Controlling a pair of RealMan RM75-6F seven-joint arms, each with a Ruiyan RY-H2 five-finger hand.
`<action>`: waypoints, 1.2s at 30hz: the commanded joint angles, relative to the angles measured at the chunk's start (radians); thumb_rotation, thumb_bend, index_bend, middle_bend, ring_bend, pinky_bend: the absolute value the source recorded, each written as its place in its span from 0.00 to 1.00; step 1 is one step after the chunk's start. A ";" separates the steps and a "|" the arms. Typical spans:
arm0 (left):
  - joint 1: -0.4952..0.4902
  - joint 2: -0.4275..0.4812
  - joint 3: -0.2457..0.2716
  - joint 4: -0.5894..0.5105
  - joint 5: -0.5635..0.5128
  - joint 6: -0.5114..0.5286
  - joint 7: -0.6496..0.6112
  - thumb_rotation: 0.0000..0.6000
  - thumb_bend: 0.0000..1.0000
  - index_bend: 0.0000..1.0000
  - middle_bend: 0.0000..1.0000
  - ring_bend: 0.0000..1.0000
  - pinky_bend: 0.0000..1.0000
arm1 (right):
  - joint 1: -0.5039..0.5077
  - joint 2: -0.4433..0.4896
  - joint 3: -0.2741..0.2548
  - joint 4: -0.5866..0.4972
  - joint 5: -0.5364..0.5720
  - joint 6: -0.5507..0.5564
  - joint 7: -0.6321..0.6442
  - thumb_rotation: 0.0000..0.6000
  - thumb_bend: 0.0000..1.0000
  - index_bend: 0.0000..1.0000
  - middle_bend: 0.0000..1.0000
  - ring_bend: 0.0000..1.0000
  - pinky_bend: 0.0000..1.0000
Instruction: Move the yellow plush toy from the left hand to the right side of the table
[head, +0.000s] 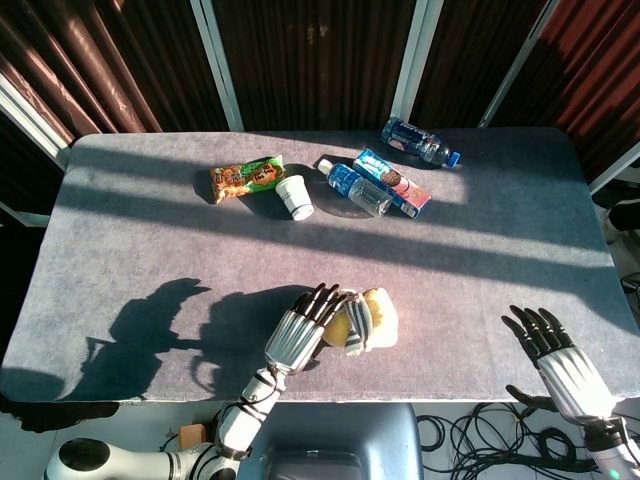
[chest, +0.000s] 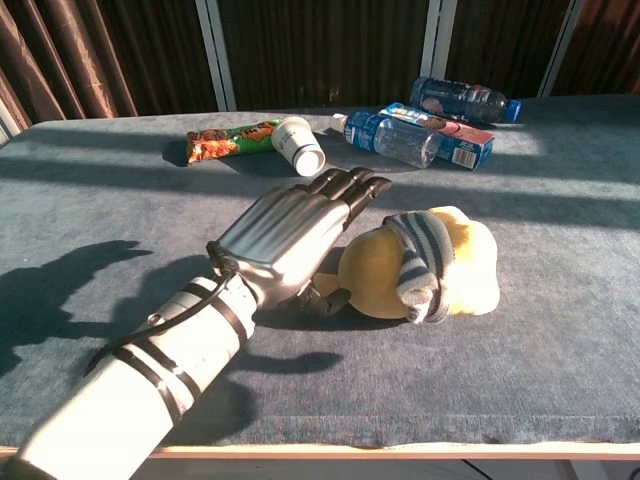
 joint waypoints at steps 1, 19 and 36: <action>0.076 0.198 0.039 -0.219 -0.024 0.014 0.043 1.00 0.28 0.00 0.00 0.00 0.23 | 0.003 0.000 -0.001 -0.002 -0.001 -0.006 -0.002 1.00 0.06 0.00 0.00 0.00 0.00; 0.416 0.753 0.341 -0.295 0.310 0.363 -0.324 1.00 0.28 0.00 0.00 0.10 0.29 | 0.115 -0.045 0.014 -0.088 -0.025 -0.176 -0.100 1.00 0.06 0.00 0.00 0.00 0.00; 0.486 0.820 0.290 -0.311 0.356 0.378 -0.460 1.00 0.28 0.00 0.02 0.11 0.29 | 0.384 -0.235 0.230 -0.295 0.353 -0.573 -0.326 1.00 0.06 0.00 0.00 0.00 0.00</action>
